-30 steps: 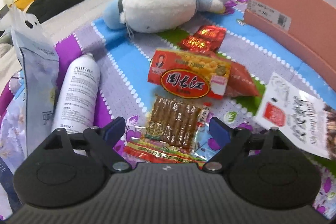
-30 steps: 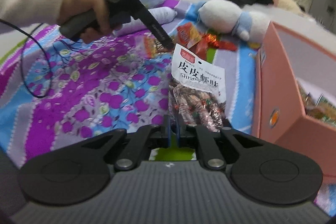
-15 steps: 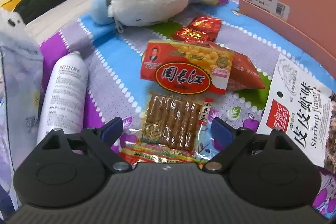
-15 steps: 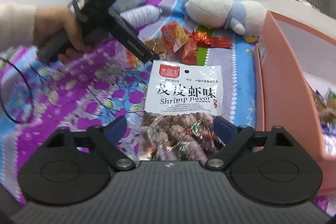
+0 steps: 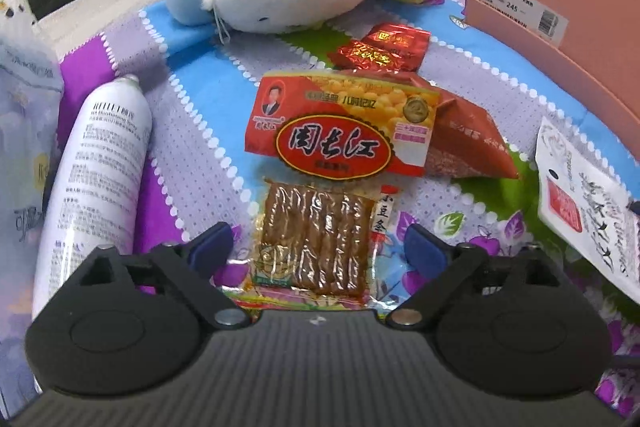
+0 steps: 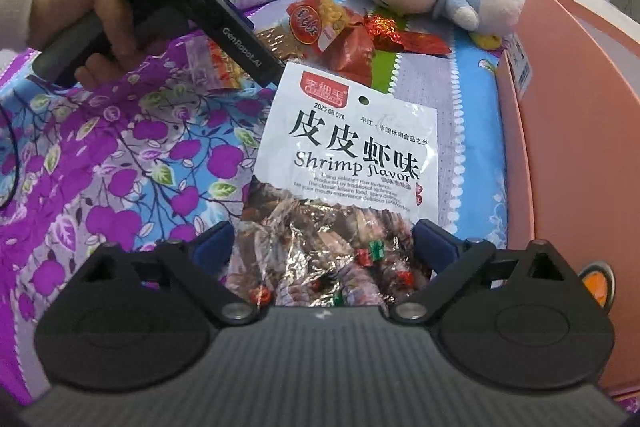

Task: Organize snacks
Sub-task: 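Lift the white shrimp bag with the right tool while the left tool regrasps the spicy-strip pack, then carry the spicy-strip pack in the left tool and shrimp bag in the right tool over the pink box, then open both tools to drop the spicy-strip pack and shrimp bag into the pink box, then withdraw both open tools from the pink box toward the red candies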

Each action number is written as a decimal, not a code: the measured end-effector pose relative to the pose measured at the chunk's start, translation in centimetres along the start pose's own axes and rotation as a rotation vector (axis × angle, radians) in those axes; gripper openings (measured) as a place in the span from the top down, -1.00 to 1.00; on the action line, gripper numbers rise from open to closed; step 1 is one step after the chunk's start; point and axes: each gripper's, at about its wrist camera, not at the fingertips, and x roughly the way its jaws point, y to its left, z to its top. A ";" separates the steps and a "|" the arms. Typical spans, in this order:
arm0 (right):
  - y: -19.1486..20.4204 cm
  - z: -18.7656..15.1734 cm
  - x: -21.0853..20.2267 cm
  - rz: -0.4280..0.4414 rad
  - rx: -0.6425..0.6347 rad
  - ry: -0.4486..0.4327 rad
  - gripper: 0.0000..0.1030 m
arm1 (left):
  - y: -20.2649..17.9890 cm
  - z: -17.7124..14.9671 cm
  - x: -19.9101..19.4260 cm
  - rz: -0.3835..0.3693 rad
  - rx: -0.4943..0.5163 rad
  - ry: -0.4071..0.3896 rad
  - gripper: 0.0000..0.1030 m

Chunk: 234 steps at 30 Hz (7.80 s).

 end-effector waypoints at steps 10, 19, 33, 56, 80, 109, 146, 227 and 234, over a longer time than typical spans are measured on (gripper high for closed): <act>-0.8 0.1 -0.8 0.008 0.039 -0.011 -0.22 | -1.7 -1.2 -1.3 0.046 -0.080 0.000 -0.47; -0.8 -1.0 -3.2 0.016 0.074 -0.029 0.20 | -3.4 -3.7 -4.0 0.034 -0.183 0.023 -0.40; 0.0 -3.9 -8.0 0.033 0.117 -0.075 0.21 | -11.5 -10.6 -11.4 0.005 -0.421 0.021 -0.40; -0.3 -5.3 -9.7 0.116 0.232 -0.120 0.22 | -10.3 -18.9 -14.5 -0.202 -1.069 -0.131 0.00; -0.4 -5.9 -5.7 0.215 0.300 -0.053 0.23 | -9.5 -20.7 -11.9 -0.450 -1.270 -0.237 0.31; -0.6 -4.4 -12.1 0.133 0.268 -0.128 0.24 | -15.0 -16.0 -19.3 -0.094 -0.922 -0.242 0.86; -7.7 -6.5 -25.3 -0.093 0.359 -0.290 0.24 | -26.9 -4.3 -27.5 -0.227 -0.628 -0.374 0.86; -11.8 -6.8 -24.7 -0.089 0.429 -0.334 -0.22 | -24.1 -2.1 -29.2 -0.041 -0.480 -0.406 -0.25; -8.7 -6.9 -25.0 -0.054 0.398 -0.315 -0.22 | -23.4 -7.2 -30.5 -0.015 -0.534 -0.365 -0.25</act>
